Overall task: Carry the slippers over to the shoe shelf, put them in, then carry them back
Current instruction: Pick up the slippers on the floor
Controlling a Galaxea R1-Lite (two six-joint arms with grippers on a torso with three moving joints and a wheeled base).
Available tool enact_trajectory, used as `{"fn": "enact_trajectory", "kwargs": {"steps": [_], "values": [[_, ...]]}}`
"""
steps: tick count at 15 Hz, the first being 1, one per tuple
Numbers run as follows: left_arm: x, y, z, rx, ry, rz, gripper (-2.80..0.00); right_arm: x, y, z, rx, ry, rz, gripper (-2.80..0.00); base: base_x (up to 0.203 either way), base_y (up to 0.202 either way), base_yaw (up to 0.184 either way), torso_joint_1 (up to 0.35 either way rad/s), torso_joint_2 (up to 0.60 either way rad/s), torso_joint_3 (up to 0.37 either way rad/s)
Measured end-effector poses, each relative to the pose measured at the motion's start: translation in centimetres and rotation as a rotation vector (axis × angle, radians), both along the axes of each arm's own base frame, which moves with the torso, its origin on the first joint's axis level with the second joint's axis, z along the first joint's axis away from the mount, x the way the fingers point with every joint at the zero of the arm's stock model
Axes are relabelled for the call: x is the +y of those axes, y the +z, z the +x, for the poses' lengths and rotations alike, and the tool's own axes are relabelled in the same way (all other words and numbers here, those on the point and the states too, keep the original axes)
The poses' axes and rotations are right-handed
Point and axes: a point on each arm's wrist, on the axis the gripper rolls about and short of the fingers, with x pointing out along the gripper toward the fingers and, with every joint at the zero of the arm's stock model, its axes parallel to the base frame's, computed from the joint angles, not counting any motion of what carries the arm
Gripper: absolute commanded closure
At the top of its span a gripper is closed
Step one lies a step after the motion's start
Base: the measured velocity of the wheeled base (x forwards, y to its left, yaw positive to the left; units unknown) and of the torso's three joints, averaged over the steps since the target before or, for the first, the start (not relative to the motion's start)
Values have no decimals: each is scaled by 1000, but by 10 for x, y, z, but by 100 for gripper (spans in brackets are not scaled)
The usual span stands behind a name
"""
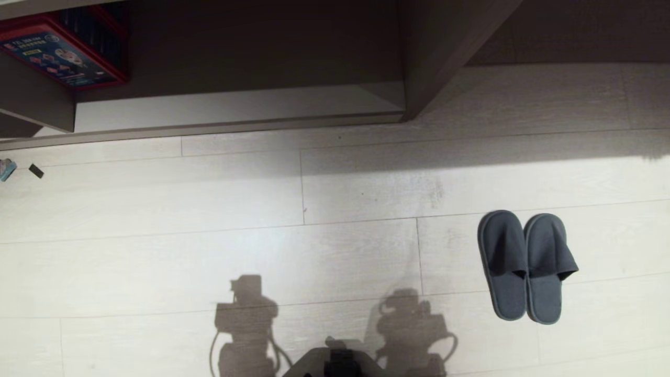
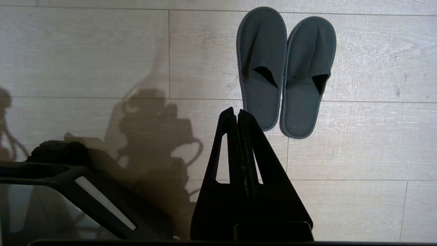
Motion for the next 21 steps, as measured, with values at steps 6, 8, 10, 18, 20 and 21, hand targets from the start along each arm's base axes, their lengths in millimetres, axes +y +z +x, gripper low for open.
{"fn": "enact_trajectory", "kwargs": {"steps": [6,8,10,18,20,21], "values": [[0,0,0,0,0,0,0,0,0,0,0,0,0,0,0,0,0,3,4,-197],[0,0,0,0,0,0,0,0,0,0,0,0,0,0,0,0,0,5,2,-205],[0,0,0,0,0,0,0,0,0,0,0,0,0,0,0,0,0,0,7,-204],[0,1,0,-5,0,0,0,0,0,0,0,0,-16,0,0,0,0,2,3,-191],[0,1,0,-7,0,1,0,0,3,-1,3,-16,-7,0,0,0,0,2,2,-54],[0,1,0,-8,0,4,0,-1,7,-3,13,-26,-3,0,0,0,0,2,6,-32]]}}
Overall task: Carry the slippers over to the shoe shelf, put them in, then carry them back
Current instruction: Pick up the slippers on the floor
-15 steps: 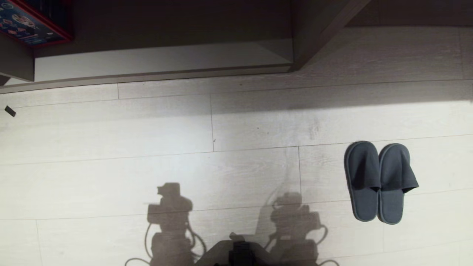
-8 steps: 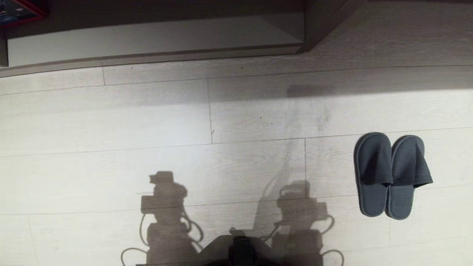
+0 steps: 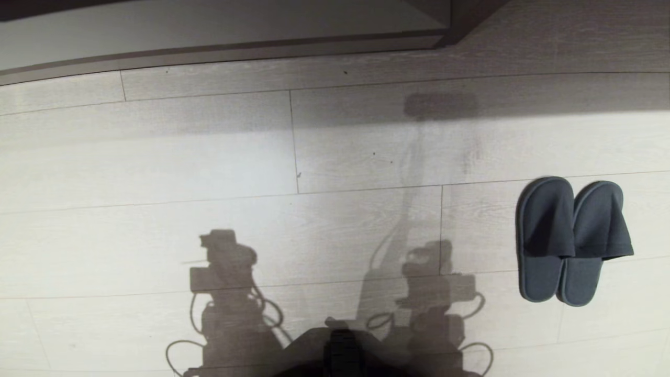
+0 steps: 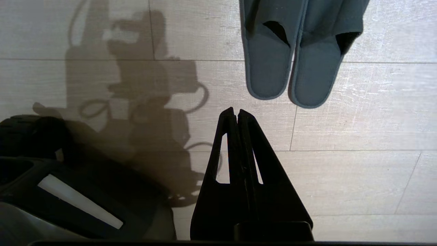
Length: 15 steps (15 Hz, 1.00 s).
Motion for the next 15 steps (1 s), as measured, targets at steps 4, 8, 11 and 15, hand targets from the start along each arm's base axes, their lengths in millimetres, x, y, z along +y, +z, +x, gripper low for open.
{"fn": "enact_trajectory", "kwargs": {"steps": [4,8,11,15], "values": [[0,0,0,-1,-1,7,0,-2,35,11,111,-78,51,0,0,0,0,0,0,0],[0,0,0,-1,-4,19,0,-3,59,67,286,-133,80,0,0,0,0,0,0,0],[0,0,0,-1,-4,19,0,-4,55,123,419,-150,54,0,0,0,0,0,0,0],[0,0,0,-1,-5,20,0,-11,22,181,532,-174,-9,0,0,0,0,0,0,0]]}}
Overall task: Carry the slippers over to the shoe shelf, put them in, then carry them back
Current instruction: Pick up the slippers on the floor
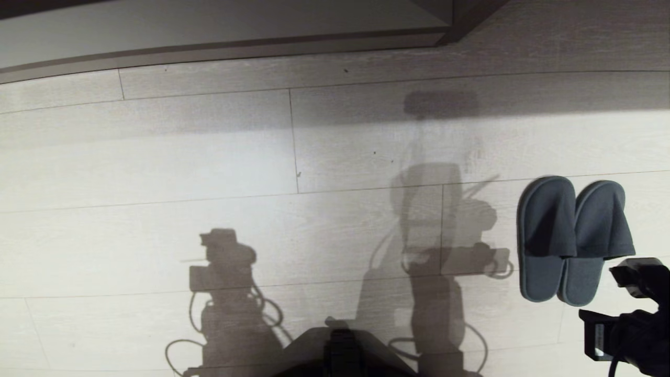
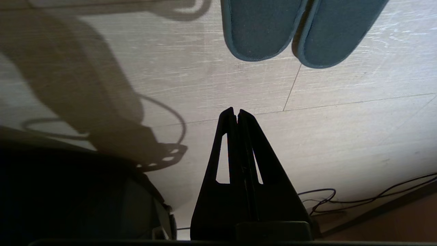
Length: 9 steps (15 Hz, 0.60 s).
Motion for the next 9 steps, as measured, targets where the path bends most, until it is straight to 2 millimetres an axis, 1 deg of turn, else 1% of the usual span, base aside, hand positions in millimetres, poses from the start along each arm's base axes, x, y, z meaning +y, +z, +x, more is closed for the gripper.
{"fn": "enact_trajectory", "kwargs": {"steps": [2,4,5,7,9], "values": [[0,0,0,0,0,0,0,-7,-17,22,2,2,-26,0,0,0,0,0,0,0],[0,0,0,1,0,0,0,-14,-24,38,-64,17,-67,0,0,0,0,0,0,0],[0,0,0,1,0,0,0,-17,-24,42,-92,21,-85,-280,0,0,0,0,0,0],[0,0,0,2,0,0,0,-23,-28,41,-56,10,-115,-280,0,0,0,0,0,0],[0,0,0,1,0,0,0,-37,-24,45,-70,-27,-146,-280,0,0,0,0,0,0]]}}
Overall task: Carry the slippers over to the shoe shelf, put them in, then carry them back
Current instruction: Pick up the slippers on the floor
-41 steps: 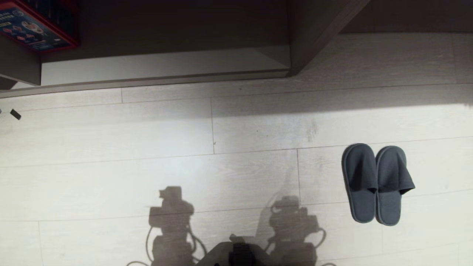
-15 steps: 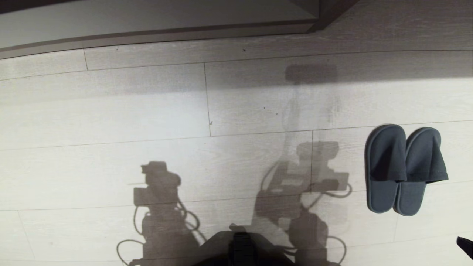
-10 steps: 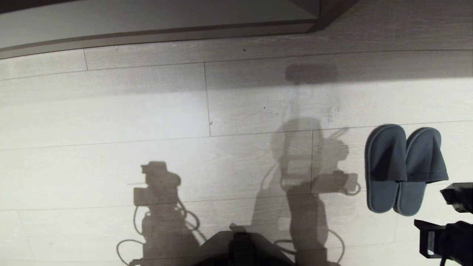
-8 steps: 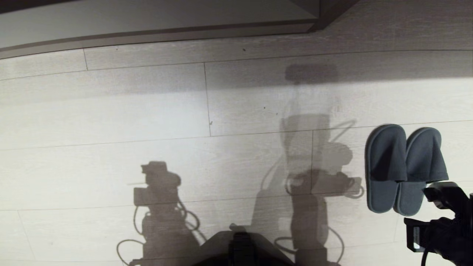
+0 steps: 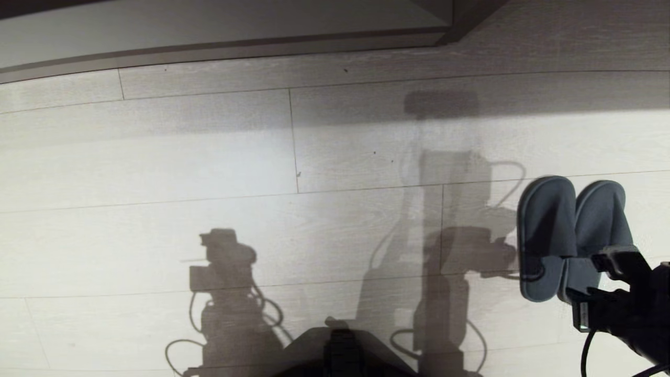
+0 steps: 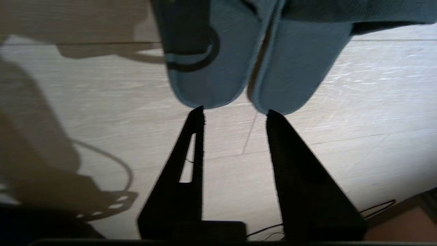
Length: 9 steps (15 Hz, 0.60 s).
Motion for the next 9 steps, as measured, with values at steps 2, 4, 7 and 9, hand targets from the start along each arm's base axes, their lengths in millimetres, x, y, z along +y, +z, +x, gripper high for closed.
{"fn": "enact_trajectory", "kwargs": {"steps": [2,4,7,9], "values": [[0,0,0,2,0,7,0,-10,1,1,-1,4,-25,-280,0,0,0,0,0,0],[0,0,0,4,0,15,0,-20,4,6,-29,-18,-35,-280,0,0,0,0,0,0],[0,0,0,4,1,15,0,-26,1,16,-74,-22,-43,-280,0,0,0,0,0,0],[0,0,0,4,0,15,0,-32,-5,23,-115,-34,-54,-280,0,0,0,0,0,0]]}}
